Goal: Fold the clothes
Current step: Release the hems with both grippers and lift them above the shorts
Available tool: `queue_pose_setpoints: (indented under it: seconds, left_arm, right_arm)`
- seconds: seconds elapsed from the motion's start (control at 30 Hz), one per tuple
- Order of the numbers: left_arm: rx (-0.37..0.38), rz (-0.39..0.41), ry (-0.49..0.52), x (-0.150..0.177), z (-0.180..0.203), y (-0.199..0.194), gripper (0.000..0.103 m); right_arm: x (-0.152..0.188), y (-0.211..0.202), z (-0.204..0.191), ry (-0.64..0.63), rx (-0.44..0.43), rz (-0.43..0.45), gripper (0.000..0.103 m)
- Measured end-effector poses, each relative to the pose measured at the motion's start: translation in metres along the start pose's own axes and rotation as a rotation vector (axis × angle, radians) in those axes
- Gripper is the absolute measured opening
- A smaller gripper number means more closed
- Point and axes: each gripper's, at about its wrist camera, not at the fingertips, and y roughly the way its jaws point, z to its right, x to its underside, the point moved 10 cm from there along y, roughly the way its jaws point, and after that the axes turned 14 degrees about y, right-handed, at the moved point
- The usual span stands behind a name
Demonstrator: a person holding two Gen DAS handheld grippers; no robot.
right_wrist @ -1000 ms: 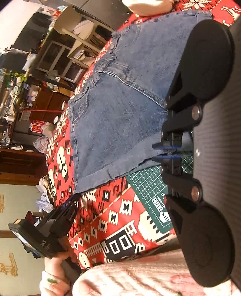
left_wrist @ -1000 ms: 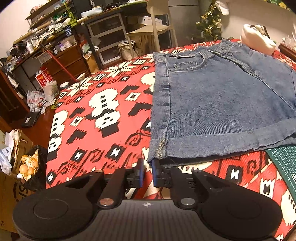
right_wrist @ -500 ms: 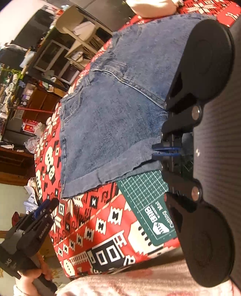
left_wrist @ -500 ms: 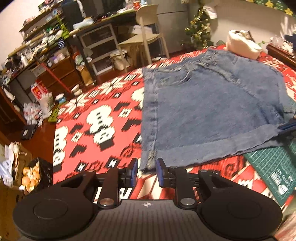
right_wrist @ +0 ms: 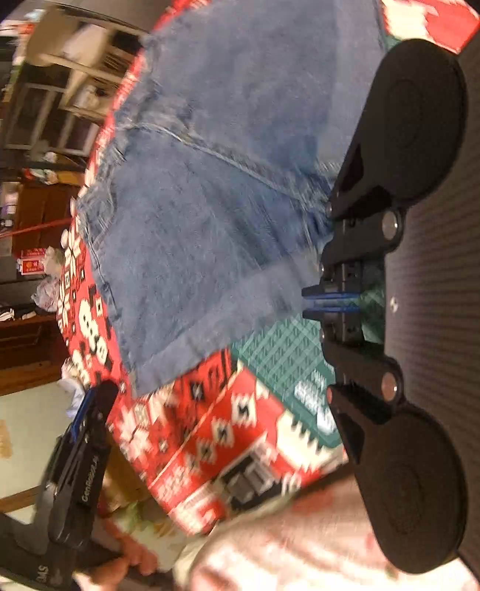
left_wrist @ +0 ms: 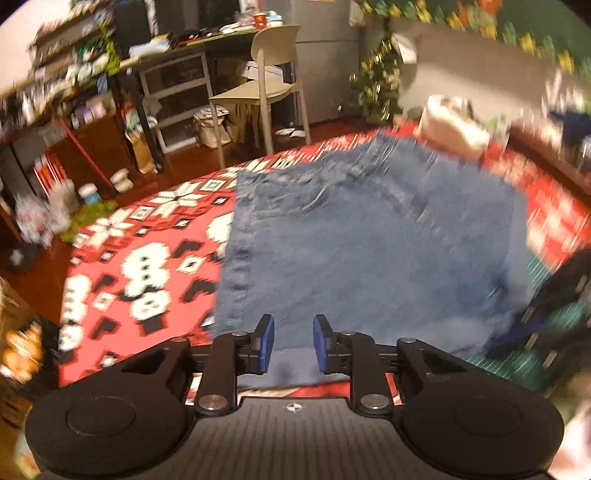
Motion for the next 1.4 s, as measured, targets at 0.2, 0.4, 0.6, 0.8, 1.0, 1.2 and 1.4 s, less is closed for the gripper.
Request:
queue_pose_setpoints:
  seconds: [0.2, 0.4, 0.6, 0.8, 1.0, 1.2, 1.4]
  left_arm:
    - [0.075, 0.061, -0.178, -0.028, 0.033, -0.012, 0.051]
    - [0.077, 0.095, -0.229, -0.049, 0.076, -0.016, 0.059]
    - [-0.007, 0.128, -0.160, -0.070, 0.115, -0.026, 0.062]
    - [-0.123, 0.223, -0.206, -0.081, 0.113, -0.050, 0.092]
    - [-0.175, 0.220, -0.236, -0.072, 0.112, -0.055, 0.100]
    - [-0.284, 0.189, -0.222, -0.054, 0.114, -0.052, 0.100]
    - [-0.325, 0.137, -0.184, -0.044, 0.124, -0.045, 0.100]
  right_arm:
    - [-0.016, -0.034, 0.002, 0.021, 0.003, 0.104, 0.039]
    - [-0.045, -0.084, 0.029, 0.078, 0.044, 0.272, 0.099]
    - [-0.069, -0.136, 0.053, 0.124, 0.084, 0.404, 0.102]
    - [-0.068, -0.174, 0.081, 0.209, 0.207, 0.505, 0.102]
    - [-0.057, -0.187, 0.081, 0.179, 0.333, 0.541, 0.102]
    - [-0.040, -0.193, 0.061, 0.179, 0.408, 0.613, 0.102]
    - [-0.028, -0.181, 0.049, 0.186, 0.408, 0.541, 0.102]
